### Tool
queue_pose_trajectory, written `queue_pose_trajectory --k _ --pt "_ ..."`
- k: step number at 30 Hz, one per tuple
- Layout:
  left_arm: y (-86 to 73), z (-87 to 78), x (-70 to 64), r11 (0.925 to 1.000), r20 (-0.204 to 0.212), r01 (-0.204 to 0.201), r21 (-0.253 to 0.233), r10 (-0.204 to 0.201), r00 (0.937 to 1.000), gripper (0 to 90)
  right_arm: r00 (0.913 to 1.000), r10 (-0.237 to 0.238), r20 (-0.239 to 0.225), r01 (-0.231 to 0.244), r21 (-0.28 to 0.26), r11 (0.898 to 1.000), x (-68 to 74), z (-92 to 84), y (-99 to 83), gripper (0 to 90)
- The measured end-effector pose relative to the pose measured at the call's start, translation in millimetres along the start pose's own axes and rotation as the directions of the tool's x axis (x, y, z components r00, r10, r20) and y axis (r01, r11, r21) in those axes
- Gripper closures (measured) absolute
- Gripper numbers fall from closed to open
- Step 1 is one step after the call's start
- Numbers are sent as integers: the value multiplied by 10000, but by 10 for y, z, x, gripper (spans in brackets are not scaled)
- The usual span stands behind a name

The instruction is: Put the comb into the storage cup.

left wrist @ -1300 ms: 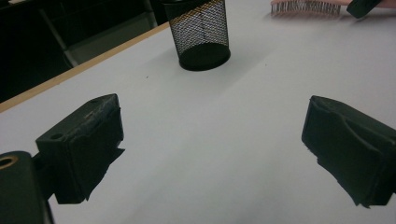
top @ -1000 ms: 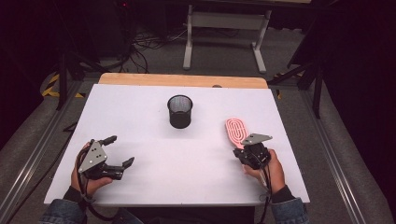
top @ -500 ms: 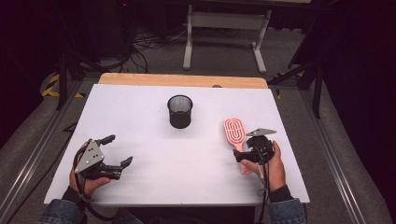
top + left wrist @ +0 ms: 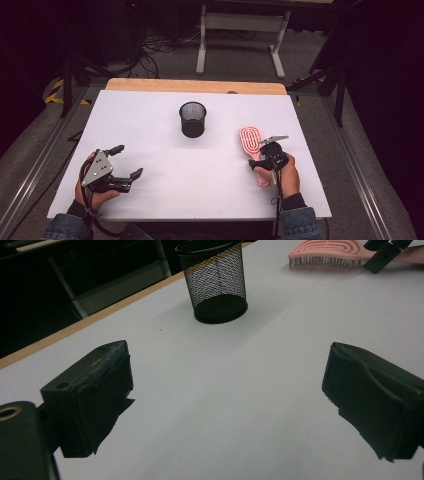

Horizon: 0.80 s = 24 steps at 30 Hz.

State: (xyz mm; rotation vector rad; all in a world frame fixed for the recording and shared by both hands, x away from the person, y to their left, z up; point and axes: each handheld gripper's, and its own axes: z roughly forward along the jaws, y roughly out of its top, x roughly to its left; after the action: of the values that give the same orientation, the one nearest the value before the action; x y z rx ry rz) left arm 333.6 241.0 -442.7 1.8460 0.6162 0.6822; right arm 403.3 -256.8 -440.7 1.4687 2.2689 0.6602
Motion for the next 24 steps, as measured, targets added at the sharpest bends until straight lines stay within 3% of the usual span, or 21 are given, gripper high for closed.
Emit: queue_pose_trajectory --k 4,7,16,21,24 --pt "-5 -2 4 10000 0 1 32 -1 10000 79 9996 -196 -180 195 -100 9998 10 -21 5 617" --pt "-6 6 -2 10000 28 -11 74 10 10000 79 9995 -287 -150 285 -158 9995 13 -21 3 687" --pt "-8 30 -13 9999 191 -29 148 26 9998 76 9984 -470 -316 448 -654 9969 -8 -46 -30 690" --pt "-7 41 -20 9997 160 -49 219 45 9999 76 9980 -611 -180 582 -1314 9896 -3 -142 -42 691" --pt "-8 44 -21 9997 175 -31 229 27 9998 76 9979 -642 -8 628 -1926 9793 0 -215 -48 691"
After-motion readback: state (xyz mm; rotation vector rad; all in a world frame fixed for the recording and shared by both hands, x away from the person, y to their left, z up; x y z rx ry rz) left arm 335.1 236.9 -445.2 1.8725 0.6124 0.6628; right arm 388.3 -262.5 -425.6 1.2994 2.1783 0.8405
